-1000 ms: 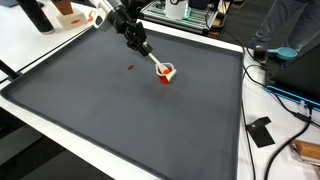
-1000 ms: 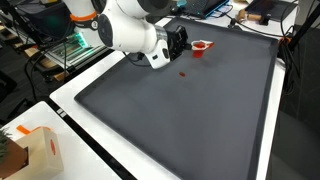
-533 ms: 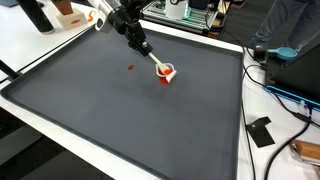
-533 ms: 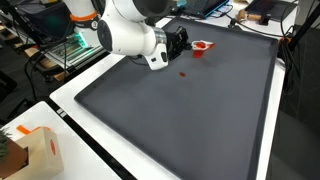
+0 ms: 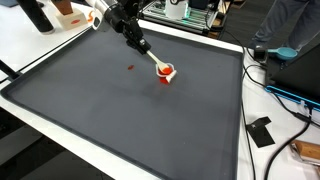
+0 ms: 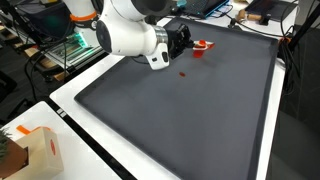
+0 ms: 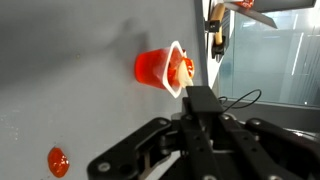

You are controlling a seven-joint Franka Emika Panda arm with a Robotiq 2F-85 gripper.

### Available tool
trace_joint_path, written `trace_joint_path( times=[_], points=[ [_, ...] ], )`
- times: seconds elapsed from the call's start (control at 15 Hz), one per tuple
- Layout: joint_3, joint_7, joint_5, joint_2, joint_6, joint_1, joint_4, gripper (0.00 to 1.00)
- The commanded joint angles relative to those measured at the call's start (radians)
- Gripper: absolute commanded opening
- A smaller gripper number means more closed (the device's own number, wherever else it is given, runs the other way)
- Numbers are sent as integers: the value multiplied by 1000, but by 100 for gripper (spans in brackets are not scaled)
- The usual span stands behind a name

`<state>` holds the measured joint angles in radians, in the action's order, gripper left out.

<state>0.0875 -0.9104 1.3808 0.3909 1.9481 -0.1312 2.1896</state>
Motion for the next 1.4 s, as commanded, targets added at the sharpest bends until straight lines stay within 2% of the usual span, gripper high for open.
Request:
trace_joint_path(
  times=[0.0,1.33],
  points=[
    [12,17,21,-13,-56,-15,-11,3],
    [104,140,-95,-232,-304,-61,-26,3]
  ],
)
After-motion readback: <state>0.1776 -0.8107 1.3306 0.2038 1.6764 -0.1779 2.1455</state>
